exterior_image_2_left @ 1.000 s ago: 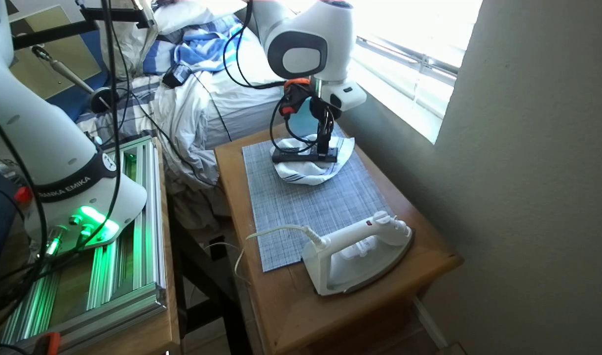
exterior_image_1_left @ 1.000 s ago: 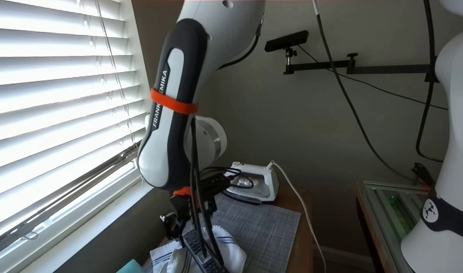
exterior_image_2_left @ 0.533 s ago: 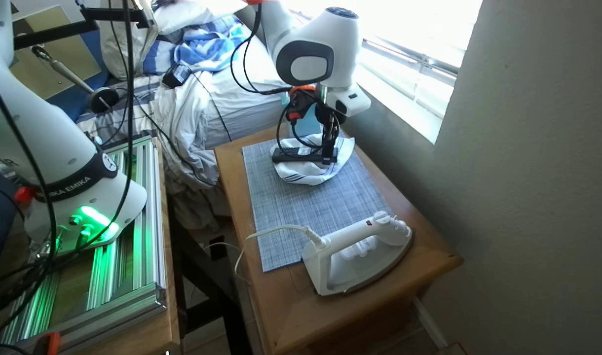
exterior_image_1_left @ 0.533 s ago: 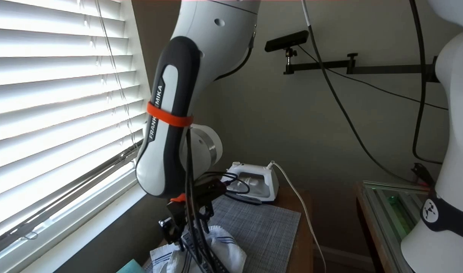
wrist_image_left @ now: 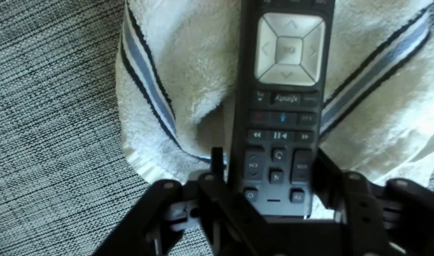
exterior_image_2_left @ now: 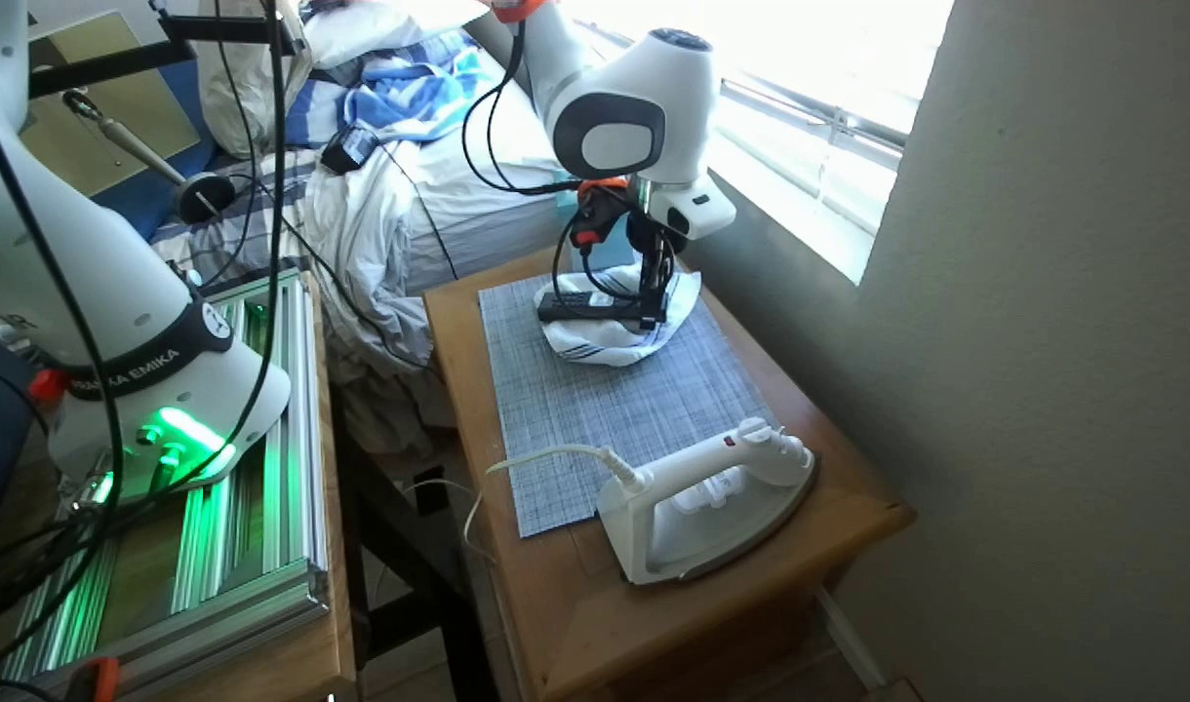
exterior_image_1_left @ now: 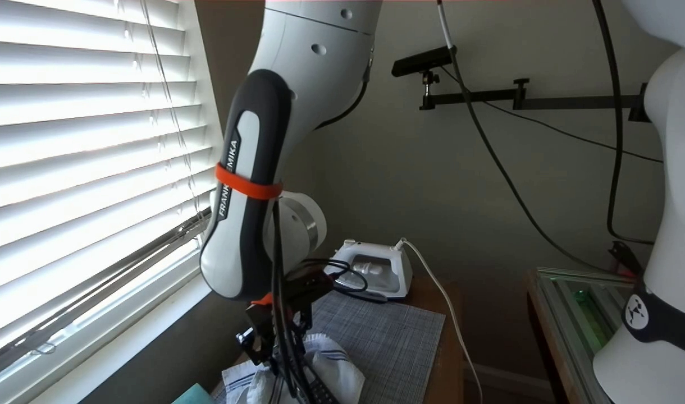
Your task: Put the remote in the tissue box
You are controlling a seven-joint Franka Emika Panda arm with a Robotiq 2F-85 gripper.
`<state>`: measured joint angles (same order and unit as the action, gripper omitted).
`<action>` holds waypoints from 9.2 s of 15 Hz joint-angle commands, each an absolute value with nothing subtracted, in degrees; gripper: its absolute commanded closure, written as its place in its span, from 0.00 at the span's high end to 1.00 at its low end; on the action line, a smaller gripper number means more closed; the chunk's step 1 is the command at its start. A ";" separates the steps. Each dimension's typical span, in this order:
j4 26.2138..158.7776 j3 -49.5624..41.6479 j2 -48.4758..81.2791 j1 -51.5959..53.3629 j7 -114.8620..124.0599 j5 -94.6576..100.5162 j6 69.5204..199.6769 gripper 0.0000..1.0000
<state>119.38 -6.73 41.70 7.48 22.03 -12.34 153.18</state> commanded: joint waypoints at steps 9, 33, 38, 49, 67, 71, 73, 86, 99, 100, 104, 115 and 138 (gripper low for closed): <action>129.53 -4.40 31.01 7.30 20.07 -11.88 159.94 0.32; 141.78 -58.94 22.91 69.05 60.19 18.62 195.10 0.32; 144.94 -67.35 31.56 86.38 62.68 7.24 200.24 0.32; 145.58 -62.84 31.12 90.38 32.40 -25.00 198.22 0.57; 142.82 -32.74 15.37 54.08 14.80 -12.98 202.41 0.32; 142.10 -21.22 16.38 41.43 10.86 -13.55 202.10 0.32; 141.20 -15.70 17.55 35.45 10.61 -12.97 202.85 0.32; 135.88 12.37 22.08 4.66 14.78 6.87 201.44 0.32; 131.77 14.78 27.92 -1.24 10.92 9.74 203.20 0.32; 131.36 14.08 28.51 -0.48 10.22 9.12 202.96 0.32; 130.56 11.82 30.96 1.45 7.76 7.39 202.42 0.32; 133.02 11.19 33.70 2.47 6.67 6.31 201.79 0.32; 141.68 13.66 29.17 1.17 7.89 6.10 201.08 1.00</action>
<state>137.87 12.37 33.21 1.71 8.14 7.83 199.56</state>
